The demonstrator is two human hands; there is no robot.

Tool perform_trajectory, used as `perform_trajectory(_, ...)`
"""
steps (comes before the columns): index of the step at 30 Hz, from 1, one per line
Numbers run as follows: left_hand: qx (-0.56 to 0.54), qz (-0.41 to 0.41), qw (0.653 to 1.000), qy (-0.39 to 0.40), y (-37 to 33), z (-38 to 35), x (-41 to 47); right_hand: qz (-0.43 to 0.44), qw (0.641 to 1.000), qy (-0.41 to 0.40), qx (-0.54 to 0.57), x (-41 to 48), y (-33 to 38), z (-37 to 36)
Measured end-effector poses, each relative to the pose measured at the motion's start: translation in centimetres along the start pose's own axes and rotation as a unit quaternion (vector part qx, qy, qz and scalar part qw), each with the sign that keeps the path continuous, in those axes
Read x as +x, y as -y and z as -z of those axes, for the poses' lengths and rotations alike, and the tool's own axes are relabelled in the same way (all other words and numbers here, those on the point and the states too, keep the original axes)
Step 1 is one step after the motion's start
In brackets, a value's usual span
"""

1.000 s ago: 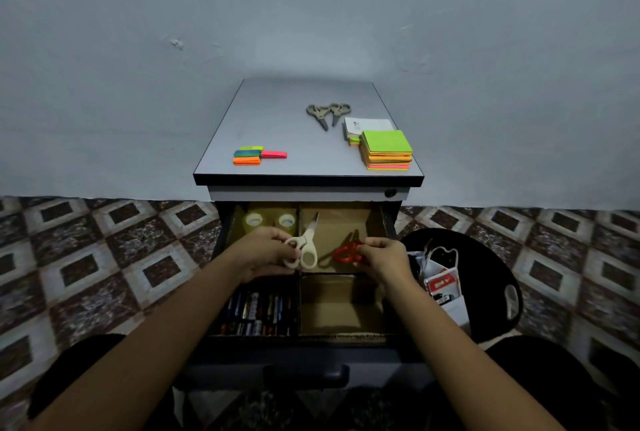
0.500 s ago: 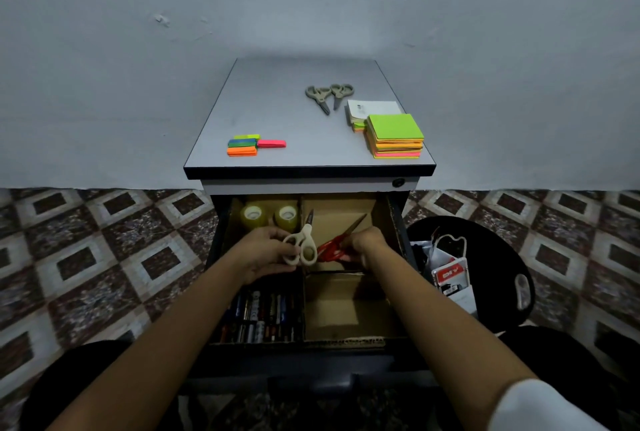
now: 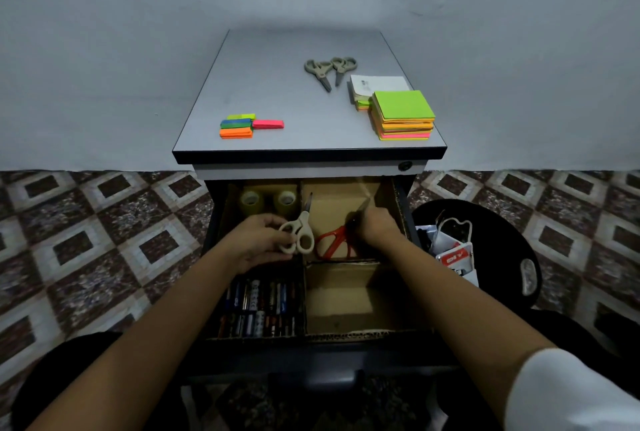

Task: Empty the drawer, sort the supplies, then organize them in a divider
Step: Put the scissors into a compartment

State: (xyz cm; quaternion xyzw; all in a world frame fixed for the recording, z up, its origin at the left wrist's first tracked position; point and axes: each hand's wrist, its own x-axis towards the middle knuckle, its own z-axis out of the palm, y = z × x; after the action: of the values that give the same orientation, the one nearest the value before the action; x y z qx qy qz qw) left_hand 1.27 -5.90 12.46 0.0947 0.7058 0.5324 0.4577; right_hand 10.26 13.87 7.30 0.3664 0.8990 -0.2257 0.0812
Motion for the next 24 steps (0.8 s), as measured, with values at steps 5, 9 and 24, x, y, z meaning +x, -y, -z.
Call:
perform_trajectory(5,0.005,-0.005,1.0,0.001,0.1,0.1,0.4,0.173,0.954,0.053,-0.237,0.5,-0.6,0.5)
perform_trajectory(9,0.003,-0.007,1.0,0.005,0.1,0.4,0.5,0.229,0.911,0.024,-0.341,0.6,-0.4,0.6)
perform_trajectory(24,-0.077,-0.068,0.995,-0.016,1.1,4.7,-2.0,0.285,0.952,-0.096,-0.06,-3.8,-0.7,3.1)
